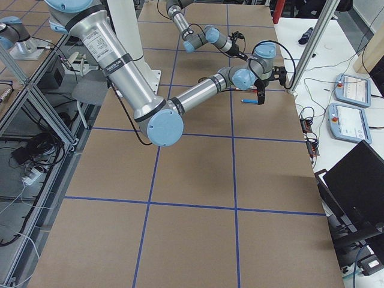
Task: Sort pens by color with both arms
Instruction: 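Lower the yellow highlighter beside the green highlighter with the left gripper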
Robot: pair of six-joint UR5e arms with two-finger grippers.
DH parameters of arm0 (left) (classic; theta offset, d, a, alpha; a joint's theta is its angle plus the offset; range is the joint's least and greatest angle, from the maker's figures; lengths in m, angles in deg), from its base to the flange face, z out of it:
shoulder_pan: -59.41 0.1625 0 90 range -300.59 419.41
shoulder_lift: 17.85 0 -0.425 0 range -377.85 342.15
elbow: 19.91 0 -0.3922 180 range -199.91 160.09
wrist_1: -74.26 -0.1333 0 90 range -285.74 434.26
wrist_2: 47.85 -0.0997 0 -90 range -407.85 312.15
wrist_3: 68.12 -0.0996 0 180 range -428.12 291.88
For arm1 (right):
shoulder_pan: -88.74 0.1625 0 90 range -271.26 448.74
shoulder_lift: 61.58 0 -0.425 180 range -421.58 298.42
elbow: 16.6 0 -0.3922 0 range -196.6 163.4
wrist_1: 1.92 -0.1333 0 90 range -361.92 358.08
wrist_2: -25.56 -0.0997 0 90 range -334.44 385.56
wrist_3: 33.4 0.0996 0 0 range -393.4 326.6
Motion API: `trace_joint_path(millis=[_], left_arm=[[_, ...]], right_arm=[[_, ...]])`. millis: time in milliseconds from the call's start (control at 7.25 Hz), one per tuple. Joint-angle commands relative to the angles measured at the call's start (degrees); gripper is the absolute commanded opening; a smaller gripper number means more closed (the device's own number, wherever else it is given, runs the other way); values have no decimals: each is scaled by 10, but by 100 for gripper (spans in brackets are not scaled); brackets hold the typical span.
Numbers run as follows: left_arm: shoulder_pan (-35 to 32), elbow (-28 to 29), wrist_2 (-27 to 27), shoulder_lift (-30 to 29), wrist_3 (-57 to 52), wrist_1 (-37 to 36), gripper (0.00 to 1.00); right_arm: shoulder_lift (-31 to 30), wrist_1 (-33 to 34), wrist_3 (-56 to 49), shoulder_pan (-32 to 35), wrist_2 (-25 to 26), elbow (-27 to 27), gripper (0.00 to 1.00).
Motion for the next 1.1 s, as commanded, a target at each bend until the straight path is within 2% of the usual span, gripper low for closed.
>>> trace_joint_path(millis=[0, 689, 827, 965], left_arm=[[13, 25, -6, -25, 7, 30, 0], [14, 24, -5, 2, 2, 49, 0], [15, 24, -6, 2, 1, 48, 81], [16, 21, -2, 2, -3, 46, 100]], right_arm=[[-2, 1, -3, 1, 0, 0, 100], [1, 3, -3, 3, 0, 0, 100], [0, 3, -4, 3, 0, 0, 100], [0, 4, -4, 3, -2, 0, 100]])
